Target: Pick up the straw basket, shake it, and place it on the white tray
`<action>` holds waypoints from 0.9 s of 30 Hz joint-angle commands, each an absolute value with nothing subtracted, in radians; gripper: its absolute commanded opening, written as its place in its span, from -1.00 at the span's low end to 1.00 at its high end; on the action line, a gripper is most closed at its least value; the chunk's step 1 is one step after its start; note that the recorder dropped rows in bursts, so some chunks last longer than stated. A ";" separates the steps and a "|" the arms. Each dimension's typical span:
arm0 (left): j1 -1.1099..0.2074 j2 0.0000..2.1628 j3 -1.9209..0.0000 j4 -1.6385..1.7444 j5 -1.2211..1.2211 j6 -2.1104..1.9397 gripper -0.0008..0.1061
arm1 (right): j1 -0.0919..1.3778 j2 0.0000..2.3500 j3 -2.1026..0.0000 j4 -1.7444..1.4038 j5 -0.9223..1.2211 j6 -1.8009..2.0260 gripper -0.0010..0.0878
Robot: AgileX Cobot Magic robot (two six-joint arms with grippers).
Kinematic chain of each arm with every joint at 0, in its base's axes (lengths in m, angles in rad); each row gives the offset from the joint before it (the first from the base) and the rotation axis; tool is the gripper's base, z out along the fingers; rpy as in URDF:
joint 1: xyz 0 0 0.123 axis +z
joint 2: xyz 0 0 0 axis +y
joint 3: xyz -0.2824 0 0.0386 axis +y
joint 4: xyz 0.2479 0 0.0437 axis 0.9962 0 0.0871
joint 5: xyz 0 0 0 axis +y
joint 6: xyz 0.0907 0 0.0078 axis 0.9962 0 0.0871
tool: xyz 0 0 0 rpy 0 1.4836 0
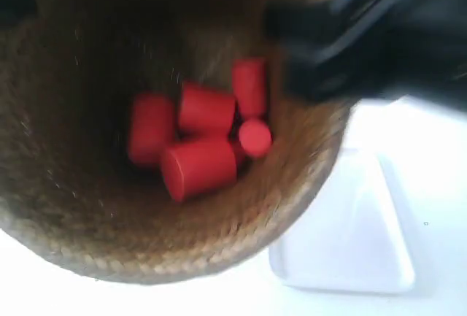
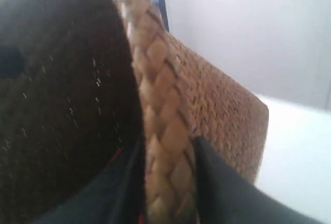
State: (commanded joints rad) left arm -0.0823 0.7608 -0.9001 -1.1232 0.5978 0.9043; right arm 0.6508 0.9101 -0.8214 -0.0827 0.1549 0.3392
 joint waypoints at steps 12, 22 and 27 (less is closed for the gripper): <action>-0.082 0.746 -0.874 -1.064 0.547 0.866 -0.99 | 0.660 0.894 -0.844 -0.068 0.225 0.297 -0.98; -0.082 0.750 -0.800 -1.101 0.447 0.853 -0.99 | 0.627 0.953 -0.834 -0.096 0.226 0.321 -0.98; -0.082 0.665 -0.936 -1.092 0.611 0.844 -0.99 | 0.686 0.836 -0.908 0.026 0.280 0.310 -0.98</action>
